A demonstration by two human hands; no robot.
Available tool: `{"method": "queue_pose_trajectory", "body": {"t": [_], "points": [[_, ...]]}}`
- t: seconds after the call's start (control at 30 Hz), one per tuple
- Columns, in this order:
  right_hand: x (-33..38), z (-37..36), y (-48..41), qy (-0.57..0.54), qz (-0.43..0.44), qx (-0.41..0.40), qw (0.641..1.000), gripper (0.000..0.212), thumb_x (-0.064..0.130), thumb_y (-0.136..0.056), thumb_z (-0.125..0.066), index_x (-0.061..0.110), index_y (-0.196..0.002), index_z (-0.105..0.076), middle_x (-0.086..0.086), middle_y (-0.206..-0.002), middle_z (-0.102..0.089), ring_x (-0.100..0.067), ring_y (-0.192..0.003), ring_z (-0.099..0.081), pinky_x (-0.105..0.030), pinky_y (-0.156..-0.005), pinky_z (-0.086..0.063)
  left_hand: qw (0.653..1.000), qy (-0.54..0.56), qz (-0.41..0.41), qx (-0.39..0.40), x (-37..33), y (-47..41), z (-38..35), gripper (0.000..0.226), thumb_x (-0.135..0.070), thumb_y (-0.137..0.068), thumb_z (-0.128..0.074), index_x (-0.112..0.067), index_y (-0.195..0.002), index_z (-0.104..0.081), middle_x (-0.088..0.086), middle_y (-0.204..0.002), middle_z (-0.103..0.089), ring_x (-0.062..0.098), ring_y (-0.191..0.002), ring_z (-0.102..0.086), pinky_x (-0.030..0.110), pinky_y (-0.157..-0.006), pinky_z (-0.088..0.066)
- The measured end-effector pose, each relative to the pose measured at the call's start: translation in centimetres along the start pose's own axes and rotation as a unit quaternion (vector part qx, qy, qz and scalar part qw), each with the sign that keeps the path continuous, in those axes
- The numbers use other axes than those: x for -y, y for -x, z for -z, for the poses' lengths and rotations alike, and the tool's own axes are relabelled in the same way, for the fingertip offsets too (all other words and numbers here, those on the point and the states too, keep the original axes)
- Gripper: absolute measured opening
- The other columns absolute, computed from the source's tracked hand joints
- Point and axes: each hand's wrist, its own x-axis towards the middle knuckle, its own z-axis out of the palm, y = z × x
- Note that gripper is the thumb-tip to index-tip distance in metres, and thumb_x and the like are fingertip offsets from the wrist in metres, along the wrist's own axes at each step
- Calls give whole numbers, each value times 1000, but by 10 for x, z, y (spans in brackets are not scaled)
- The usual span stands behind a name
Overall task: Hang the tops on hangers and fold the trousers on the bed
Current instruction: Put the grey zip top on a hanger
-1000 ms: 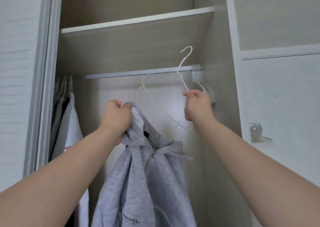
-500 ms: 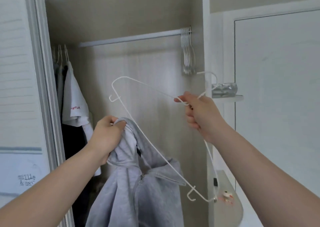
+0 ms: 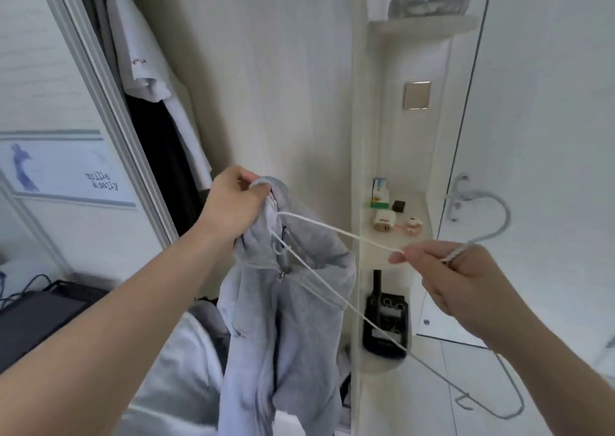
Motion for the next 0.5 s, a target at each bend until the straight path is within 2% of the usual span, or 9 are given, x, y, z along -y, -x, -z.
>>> {"method": "queue_pose_trajectory", "body": {"t": [0.07,0.13,0.2,0.23,0.27,0.33,0.4,0.43,0.5], "points": [[-11,10,22,38,-16,22,999,29,24,-102,-54,30,-87,-79,7,-44,-31,-10,-40,-26,-20,-46,-26,997,-63,-27,19,-3,31,-13,9,-15,-93,-65,-15,-85,-59,-4,-70,-59,-6,-52,-53,14,-56,-41],[-13,23,35,89,-11,37,995,28,24,-102,-53,31,-90,-77,13,-42,-44,-7,-40,-37,-17,-48,-32,986,-149,-63,43,-6,61,-23,12,-23,-94,-63,-23,-85,-55,-7,-70,-61,-2,-57,-56,18,-57,-43],[-13,36,43,131,9,59,990,25,29,-102,-53,34,-94,-76,5,-58,-64,-13,-54,-57,-25,-60,-47,966,-232,-92,62,-10,88,-33,10,-30,-95,-61,-27,-88,-55,-7,-76,-64,10,-71,-61,32,-66,-47],[-14,42,47,147,16,71,986,25,31,-101,-53,35,-95,-76,-2,-64,-67,-18,-60,-60,-30,-65,-49,958,-258,-104,66,-13,100,-38,9,-32,-95,-60,-27,-90,-56,-6,-78,-65,15,-76,-62,35,-70,-48],[-16,46,51,154,21,84,984,25,31,-101,-53,33,-95,-77,-5,-62,-63,-18,-58,-56,-31,-62,-47,953,-271,-117,70,-17,111,-43,8,-33,-96,-60,-26,-92,-56,-6,-79,-66,16,-77,-62,36,-71,-48],[-19,51,60,172,23,102,980,27,29,-102,-53,21,-92,-76,2,-52,-45,-10,-49,-41,-25,-52,-35,951,-261,-133,95,-26,130,-52,9,-31,-95,-61,-26,-90,-57,-8,-79,-66,12,-76,-60,34,-69,-46],[-26,48,68,193,14,112,975,30,29,-102,-52,11,-90,-73,7,-49,-38,-9,-49,-38,-23,-52,-33,967,-183,-110,138,-38,145,-63,8,-25,-93,-66,-21,-88,-60,-9,-81,-66,9,-77,-61,29,-71,-47],[-32,44,73,196,6,114,974,29,29,-103,-53,13,-88,-72,8,-49,-39,-9,-49,-40,-23,-52,-34,974,-136,-85,160,-45,153,-69,8,-21,-92,-68,-18,-89,-62,-8,-82,-67,8,-77,-61,26,-73,-47],[-47,34,83,192,-8,107,976,28,28,-103,-54,33,-78,-66,7,-50,-44,-9,-49,-42,-26,-53,-35,979,-65,-36,191,-55,170,-81,8,-14,-88,-72,-14,-89,-65,-3,-83,-69,8,-75,-61,23,-73,-48]]}}
